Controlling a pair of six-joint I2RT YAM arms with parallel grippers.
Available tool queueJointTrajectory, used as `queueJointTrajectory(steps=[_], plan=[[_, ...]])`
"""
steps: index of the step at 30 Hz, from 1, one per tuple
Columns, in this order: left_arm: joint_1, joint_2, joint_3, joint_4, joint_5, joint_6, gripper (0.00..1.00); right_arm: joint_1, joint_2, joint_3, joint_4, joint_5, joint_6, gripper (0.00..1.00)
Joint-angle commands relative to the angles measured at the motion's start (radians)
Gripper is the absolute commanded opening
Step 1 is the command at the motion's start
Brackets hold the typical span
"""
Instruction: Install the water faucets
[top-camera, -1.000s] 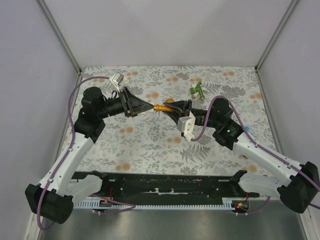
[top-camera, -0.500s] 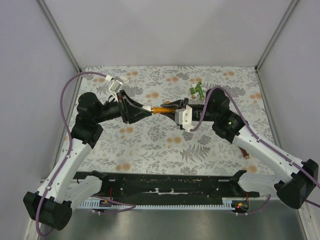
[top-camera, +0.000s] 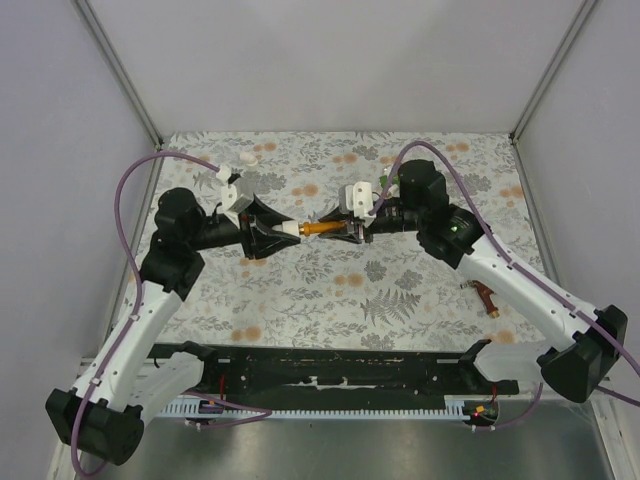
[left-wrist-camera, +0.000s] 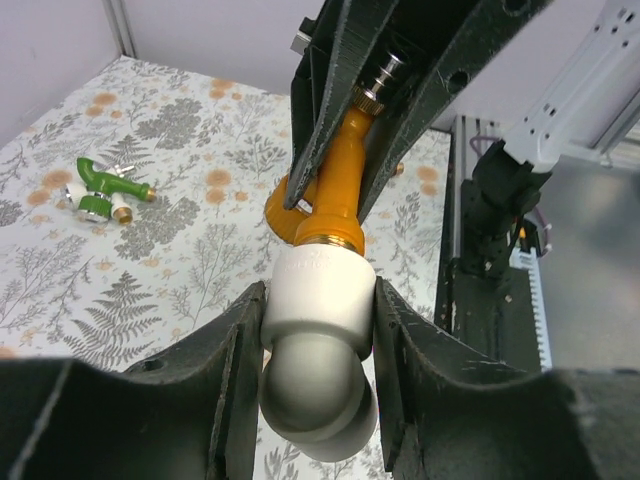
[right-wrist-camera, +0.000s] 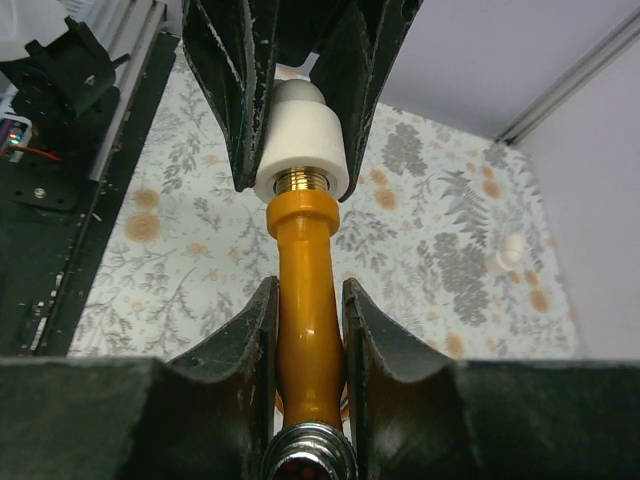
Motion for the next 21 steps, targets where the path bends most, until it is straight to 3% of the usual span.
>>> queueJointTrajectory(steps=[1, 10, 14, 18, 21], plan=[[-0.018, -0.006, 0.033, -0.100, 0.029, 0.225, 0.02, 0.027, 0.047, 0.075, 0.026, -0.065, 0.281, 0.00], [-0.042, -0.121, -0.019, -0.186, -0.102, 0.334, 0.02, 0.027, 0.104, 0.067, 0.146, -0.078, 0.787, 0.00], [-0.062, -0.154, -0.025, -0.234, -0.168, 0.378, 0.08, 0.027, 0.124, 0.056, 0.172, -0.104, 0.933, 0.00], [-0.079, -0.177, -0.039, -0.234, -0.216, 0.374, 0.22, 0.026, 0.116, 0.033, 0.179, -0.109, 0.989, 0.00], [-0.082, -0.188, -0.051, -0.205, -0.265, 0.340, 0.41, 0.027, 0.098, 0.019, 0.184, -0.092, 0.993, 0.00]])
